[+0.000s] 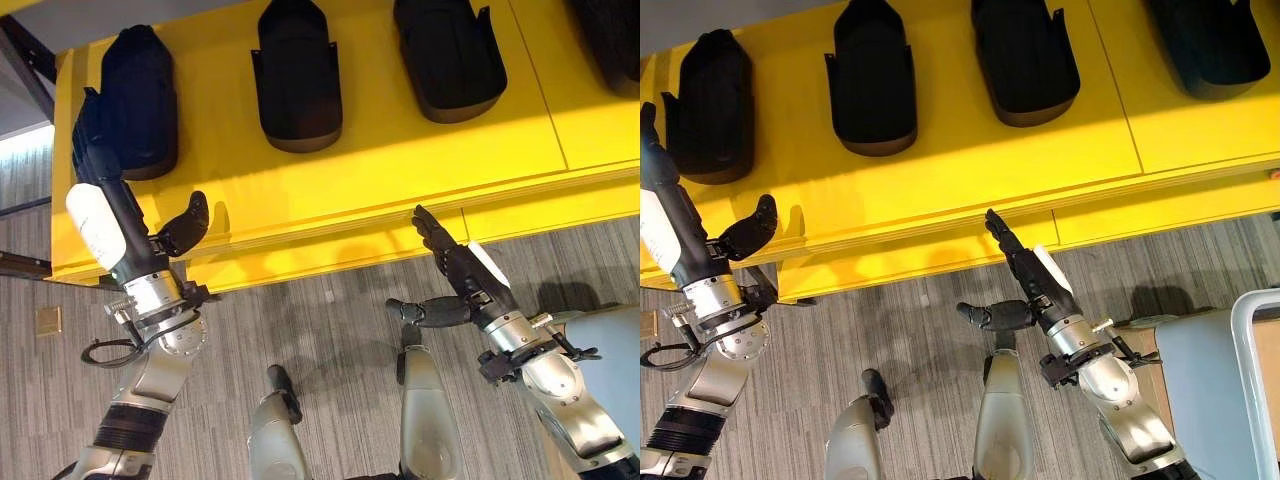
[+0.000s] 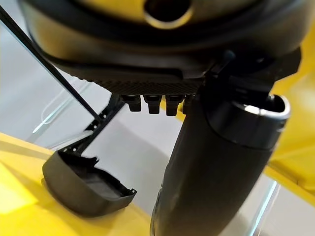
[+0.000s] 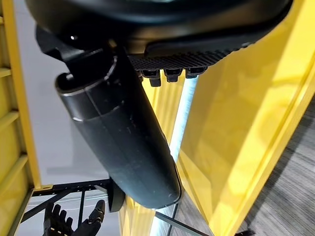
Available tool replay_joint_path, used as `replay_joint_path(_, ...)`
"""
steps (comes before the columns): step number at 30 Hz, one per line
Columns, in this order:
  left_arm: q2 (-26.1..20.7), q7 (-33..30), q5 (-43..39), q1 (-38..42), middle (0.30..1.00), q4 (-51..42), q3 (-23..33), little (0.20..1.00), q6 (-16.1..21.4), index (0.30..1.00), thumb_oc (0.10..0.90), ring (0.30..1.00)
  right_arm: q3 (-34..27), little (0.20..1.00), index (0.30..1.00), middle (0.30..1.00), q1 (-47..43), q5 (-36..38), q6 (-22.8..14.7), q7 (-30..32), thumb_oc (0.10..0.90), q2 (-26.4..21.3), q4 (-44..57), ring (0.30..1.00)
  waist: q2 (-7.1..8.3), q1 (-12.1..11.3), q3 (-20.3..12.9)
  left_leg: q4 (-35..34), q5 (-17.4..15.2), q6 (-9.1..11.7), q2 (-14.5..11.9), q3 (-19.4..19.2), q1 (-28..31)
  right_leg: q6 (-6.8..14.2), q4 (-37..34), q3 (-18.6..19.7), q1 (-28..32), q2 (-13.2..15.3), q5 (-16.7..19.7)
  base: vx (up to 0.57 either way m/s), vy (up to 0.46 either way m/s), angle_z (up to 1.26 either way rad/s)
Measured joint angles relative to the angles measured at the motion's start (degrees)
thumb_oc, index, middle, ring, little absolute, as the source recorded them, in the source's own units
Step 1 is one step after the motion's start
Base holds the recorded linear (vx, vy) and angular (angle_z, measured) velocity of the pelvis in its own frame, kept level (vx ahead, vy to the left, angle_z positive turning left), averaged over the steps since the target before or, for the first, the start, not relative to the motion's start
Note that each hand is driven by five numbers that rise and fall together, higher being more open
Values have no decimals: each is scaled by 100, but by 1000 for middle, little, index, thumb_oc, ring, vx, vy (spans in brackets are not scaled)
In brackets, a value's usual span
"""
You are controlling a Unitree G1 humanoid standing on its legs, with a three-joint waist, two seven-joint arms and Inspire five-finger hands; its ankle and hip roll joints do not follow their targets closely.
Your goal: Move parts from the plastic box to the shelf.
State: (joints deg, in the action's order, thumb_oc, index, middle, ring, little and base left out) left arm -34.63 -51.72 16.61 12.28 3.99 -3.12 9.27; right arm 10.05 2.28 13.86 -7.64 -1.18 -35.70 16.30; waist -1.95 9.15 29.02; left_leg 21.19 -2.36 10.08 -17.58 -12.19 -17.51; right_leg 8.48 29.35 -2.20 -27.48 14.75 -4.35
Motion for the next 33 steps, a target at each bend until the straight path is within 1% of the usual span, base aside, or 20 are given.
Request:
replay_joint_path(2,34,85,-32,-211,1000,-84,16,1000,192,1000,900,1000,-15,1000,1000,1000,166,-11,-58,102,900,105,-2,1000,-2,-21,-1,-214,31,-37,71,-8,212,57,-302,-11,313,6,119,126,-50,7)
replay_joint_path(4,402,411,-65,-872,1000,-658,232,1000,521,1000,900,1000,-128,1000,1000,1000,522,136,-83,227,900,296,-9,1000,-13,-50,-18,-667,165,-26,113,-45,656,89,-715,-137,789,14,259,126,-40,12)
replay_joint_path(5,636,544,-65,-1249,1000,-936,318,1000,838,1000,900,1000,-231,1000,1000,1000,732,318,-84,288,900,427,-22,1000,-26,-78,-130,-888,253,-28,125,-39,798,99,-895,-222,947,8,294,140,-28,18)
replay_joint_path(7,832,792,-70,-1690,1000,-1231,329,1000,1211,1000,900,1000,-407,1000,1000,1000,933,565,-83,431,900,545,-87,1000,-64,-178,-405,-1208,398,2,154,-31,932,113,-1107,-328,1087,2,333,142,-21,15)
replay_joint_path(9,967,1018,-99,-1881,1000,-1322,343,1000,1448,1000,900,1000,-601,1000,1000,1000,989,761,-83,502,900,641,-130,1000,-123,-239,-505,-1476,486,-4,182,-32,1170,141,-1349,-426,1360,-1,399,88,-12,14)
replay_joint_path(10,1013,1237,-220,-2018,1000,-1323,345,1000,1655,1000,900,1000,-724,1000,1000,1000,1075,931,-83,587,900,710,-150,1000,-169,-299,-661,-1653,543,-7,205,-29,1306,164,-1548,-503,1542,-1,450,63,-9,15)
replay_joint_path(12,1018,1529,-545,-2250,1000,-1312,402,1000,1970,1000,900,1000,-808,1000,1000,1000,1106,1216,-137,752,900,837,-210,1000,-155,-356,-1118,-1759,549,-7,262,-33,1360,218,-1784,-564,1693,39,497,111,-31,12)
replay_joint_path(13,1068,1732,-736,-2257,1000,-1306,418,1000,2006,1000,900,1000,-826,1000,1000,1000,1105,1226,-252,761,900,901,-361,1000,-156,-366,-1163,-1808,556,-14,267,-20,1439,237,-1905,-625,1828,38,534,90,-42,13)
replay_joint_path(16,1109,2448,-1376,-2491,1000,-1205,299,1000,2019,1000,900,1000,-831,1000,1000,1000,1145,1459,-275,931,900,1147,-1043,1000,-102,-469,-1631,-1948,562,-22,279,-19,1541,278,-2339,-759,2134,22,669,12,-49,13)
replay_joint_path(17,1140,3138,-2150,-2686,1000,-1071,246,1000,1921,1000,900,1000,-843,1000,1000,1000,1191,1660,-266,999,900,1254,-1413,1000,-79,-493,-1724,-2085,597,-29,284,-15,1708,293,-2720,-857,2456,-10,832,-15,-56,11)
replay_joint_path(18,1145,3537,-2604,-2780,1000,-817,165,1000,1783,1000,900,1000,-842,1000,1000,1000,1239,1820,-259,1043,900,1330,-1652,1000,-74,-511,-1830,-2189,626,-9,290,-18,1784,300,-2951,-905,2600,-31,929,-24,-63,11)
replay_joint_path(21,1143,4343,-3279,-3017,1000,-195,9,1000,1240,1000,900,1000,-840,1000,1000,1000,1347,2087,-194,1079,900,1451,-1947,1000,-3,-539,-1957,-2419,734,20,315,-42,1877,302,-3424,-964,2811,-66,1175,-20,-35,1)
replay_joint_path(22,1161,4564,-3474,-3091,1000,-12,-85,1000,1084,1000,900,1000,-844,1000,1000,1000,1346,2173,-186,1104,900,1488,-2008,1000,19,-541,-1965,-2479,776,26,314,-49,1878,307,-3439,-969,2795,-74,1205,-13,-34,2)
replay_joint_path(23,1270,5092,-4106,-3185,1000,433,-352,1000,719,1000,900,1000,-868,1000,1000,1000,1314,2489,-73,1125,900,1572,-2176,1000,91,-537,-1970,-2569,845,26,310,-50,1944,300,-3436,-986,2818,-87,1223,0,0,0)
replay_joint_path(24,1323,5349,-4211,-3264,1000,616,-523,1000,563,1000,900,1000,-860,1000,1000,1000,1308,2626,25,1128,900,1604,-2234,1000,154,-561,-2000,-2571,845,27,304,-63,1963,296,-3437,-973,2826,-94,1224,0,0,0)
replay_joint_path(25,1321,5935,-4364,-3413,1000,685,-747,1000,398,1000,900,1000,-896,1000,1000,1000,1233,2815,165,1121,900,1756,-2448,1000,284,-591,-2036,-2572,854,38,295,-79,1971,281,-3437,-968,2824,-102,1233,5,13,-5)
replay_joint_path(27,1321,6539,-4581,-3416,1000,696,-909,1000,201,1000,900,1000,-833,1000,1000,1000,1033,2788,234,1122,900,1882,-2999,1000,409,-627,-2110,-2574,833,-9,298,-83,1970,270,-3437,-957,2824,-99,1245,0,0,0)
replay_joint_path(28,1321,6539,-4581,-3416,1000,696,-909,1000,201,1000,900,1000,-833,1000,1000,1000,1033,2788,234,1122,900,1882,-2999,1000,409,-627,-2110,-2574,833,-9,298,-83,1970,270,-3437,-957,2824,-99,1245,0,0,0)
replay_joint_path(30,1294,6984,-4632,-3175,1000,977,-957,1000,-67,1000,900,1000,-797,1000,1000,1000,739,2923,467,1183,900,1985,-3718,1000,471,-628,-2208,-2596,848,-15,296,-108,1976,278,-3438,-943,2817,-93,1238,23,13,-4)
replay_joint_path(33,1357,6973,-5043,-2942,1000,1769,-800,1000,-273,1000,900,1000,-824,1000,1000,1000,705,2933,597,1252,900,2001,-4187,1000,405,-611,-2297,-2598,854,-21,279,-153,1984,277,-3440,-937,2822,-99,1244,31,21,-6)
